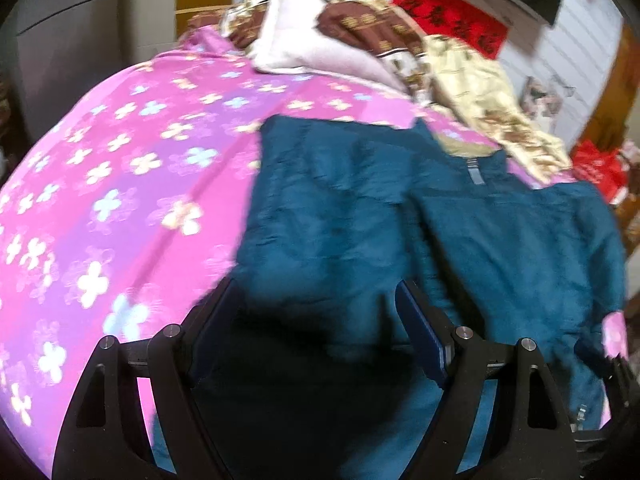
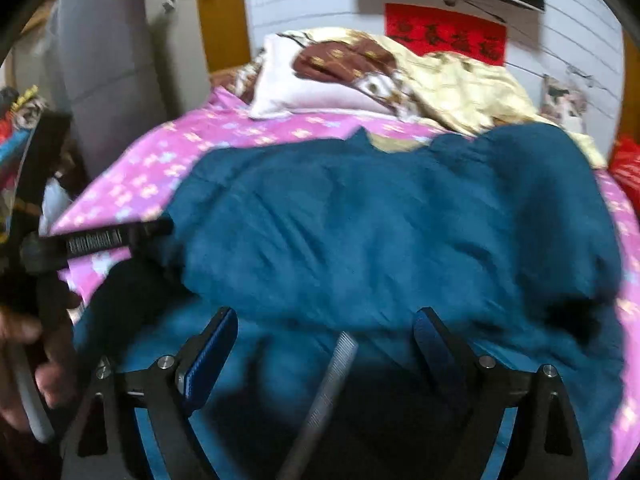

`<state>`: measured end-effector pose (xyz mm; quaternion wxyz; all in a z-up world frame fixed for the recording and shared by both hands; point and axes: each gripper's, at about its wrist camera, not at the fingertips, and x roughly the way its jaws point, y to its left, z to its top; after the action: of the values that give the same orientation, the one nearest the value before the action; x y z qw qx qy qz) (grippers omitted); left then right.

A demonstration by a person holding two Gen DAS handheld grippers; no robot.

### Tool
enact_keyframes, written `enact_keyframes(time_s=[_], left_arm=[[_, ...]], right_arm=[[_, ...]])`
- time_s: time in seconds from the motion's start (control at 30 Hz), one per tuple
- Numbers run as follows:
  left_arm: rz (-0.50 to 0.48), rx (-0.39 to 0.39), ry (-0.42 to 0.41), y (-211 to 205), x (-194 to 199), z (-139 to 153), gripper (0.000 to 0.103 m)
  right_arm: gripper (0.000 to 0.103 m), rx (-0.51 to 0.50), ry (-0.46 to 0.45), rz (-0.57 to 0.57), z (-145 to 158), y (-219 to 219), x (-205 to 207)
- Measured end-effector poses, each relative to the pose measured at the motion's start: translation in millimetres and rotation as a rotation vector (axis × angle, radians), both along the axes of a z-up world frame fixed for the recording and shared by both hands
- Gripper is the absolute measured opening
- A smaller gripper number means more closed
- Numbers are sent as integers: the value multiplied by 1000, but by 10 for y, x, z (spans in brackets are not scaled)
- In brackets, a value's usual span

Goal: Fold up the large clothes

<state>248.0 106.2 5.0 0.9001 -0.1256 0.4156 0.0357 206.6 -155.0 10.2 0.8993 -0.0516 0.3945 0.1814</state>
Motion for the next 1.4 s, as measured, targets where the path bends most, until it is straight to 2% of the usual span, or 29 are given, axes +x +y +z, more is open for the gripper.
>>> enact_keyframes(time_s=[0.07, 0.13, 0.17, 0.23, 0.3, 0.4, 0.43, 0.5, 0.53, 0.67, 0.8, 0.87, 0.93, 1.0, 1.07, 1.13, 1.2, 1.23, 1.3, 1.37, 1.4], left_arm=[[-55, -46, -31, -107, -17, 46, 80], [-106, -94, -37, -215, 3, 46, 81], [-130, -107, -32, -280, 30, 29, 81], [-192, -106, -4, -455, 113, -47, 81], [-202, -70, 35, -593, 194, -151, 81], [-198, -46, 31, -693, 213, -213, 78], [-202, -38, 22, -723, 206, -211, 51], [-208, -39, 27, -757, 212, -214, 14], [-203, -47, 21, -749, 201, -200, 8], [-145, -2, -89, -606, 70, 56, 5], [-47, -46, -170, -167, 4, 315, 5], [-21, -78, -158, 12, 44, 292, 5], [-5, -76, -123, 90, 114, 161, 5], [-38, -86, -36, 58, 192, -30, 6], [-46, -80, 13, 13, 221, -131, 10], [-28, -57, 22, -10, 192, -124, 19], [25, -52, -4, 69, 130, -33, 24], [63, -50, -38, 120, 59, 45, 30], [131, -20, -113, 201, -17, 220, 35], [122, -16, -165, 186, -13, 319, 35], [81, -21, -177, 109, 28, 357, 35]], right_arm=[[88, -91, 13, -63, 9, -170, -101], [88, -190, 20, -179, -10, -430, -231], [88, -202, 25, -228, -21, -581, -285], [90, -192, 31, -295, -70, -834, -348], [90, -201, 60, -345, -209, -1020, -344], [96, -140, 142, -329, -444, -1197, -266], [100, -125, 147, -334, -451, -1238, -253], [102, -135, 149, -337, -461, -1250, -242], [102, -138, 149, -337, -459, -1254, -242], [103, -133, 157, -335, -456, -1270, -224], [103, -104, 170, -337, -424, -1303, -177], [103, -96, 175, -338, -434, -1279, -166], [103, -86, 182, -339, -448, -1304, -150], [103, -77, 189, -340, -460, -1311, -137], [103, -75, 192, -340, -471, -1321, -122], [103, -71, 193, -339, -482, -1336, -116], [103, -58, 197, -334, -493, -1358, -122], [103, -51, 202, -330, -496, -1372, -116], [102, -17, 203, -327, -432, -1431, -107], [102, 34, 122, -371, -243, -1564, -140], [102, 66, 65, -409, -116, -1668, -159]])
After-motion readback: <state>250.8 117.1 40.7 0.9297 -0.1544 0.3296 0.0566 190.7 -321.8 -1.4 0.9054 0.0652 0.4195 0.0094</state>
